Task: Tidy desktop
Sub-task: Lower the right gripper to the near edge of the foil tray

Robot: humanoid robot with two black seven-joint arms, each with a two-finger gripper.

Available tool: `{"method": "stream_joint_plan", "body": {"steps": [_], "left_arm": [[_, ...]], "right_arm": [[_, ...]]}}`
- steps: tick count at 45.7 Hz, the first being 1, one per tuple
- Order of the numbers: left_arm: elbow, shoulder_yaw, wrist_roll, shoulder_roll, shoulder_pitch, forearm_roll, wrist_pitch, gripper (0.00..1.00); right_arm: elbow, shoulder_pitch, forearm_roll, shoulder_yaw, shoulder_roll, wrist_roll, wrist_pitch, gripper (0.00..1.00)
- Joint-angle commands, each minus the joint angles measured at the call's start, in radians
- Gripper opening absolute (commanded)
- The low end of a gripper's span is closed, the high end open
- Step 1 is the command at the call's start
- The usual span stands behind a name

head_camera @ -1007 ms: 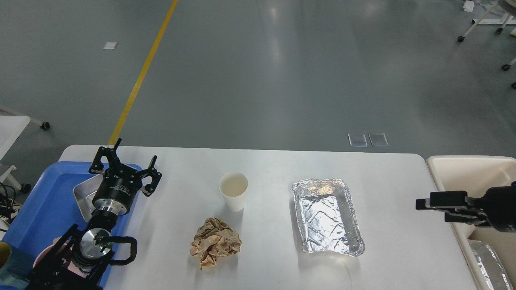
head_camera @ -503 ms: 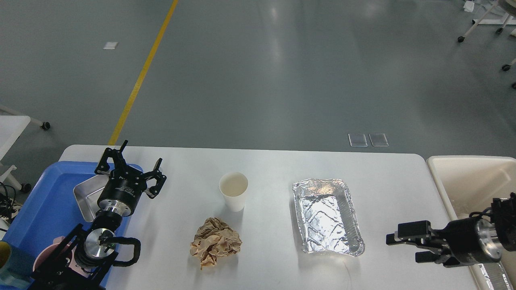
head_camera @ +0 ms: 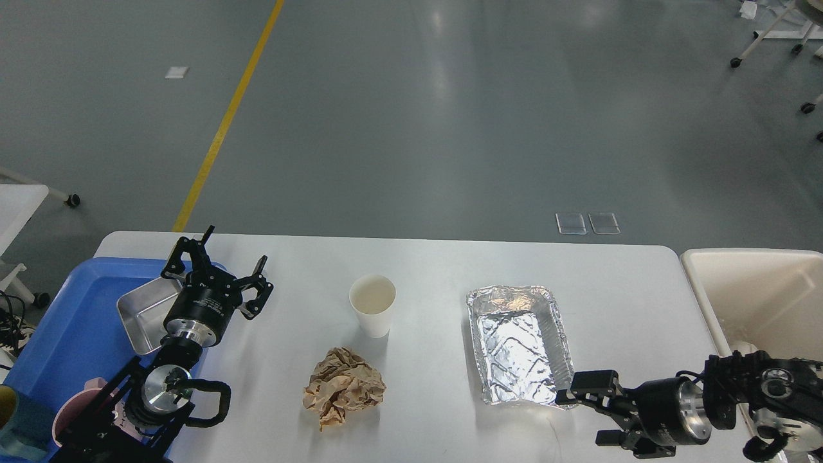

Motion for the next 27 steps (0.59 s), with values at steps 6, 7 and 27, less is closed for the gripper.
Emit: {"method": "stream_joint_plan", "body": {"steps": [6, 7, 27], "left_arm": [[0.000, 0.003, 0.000, 0.000, 0.000, 0.001, 0.000, 0.97], [0.000, 0.003, 0.000, 0.000, 0.000, 0.000, 0.000, 0.97], [0.000, 0.015, 0.000, 0.003, 0.002, 0.001, -0.002, 0.97]], "right_arm": [[-0.033, -0.046, 0.000, 0.000, 0.080, -0.002, -0.065, 1.00], [-0.035, -0.046, 0.000, 0.000, 0.086, -0.002, -0.073, 1.00], [-0.081, -0.046, 0.063, 0.035, 0.200, -0.003, -0.204, 1.00]]}}
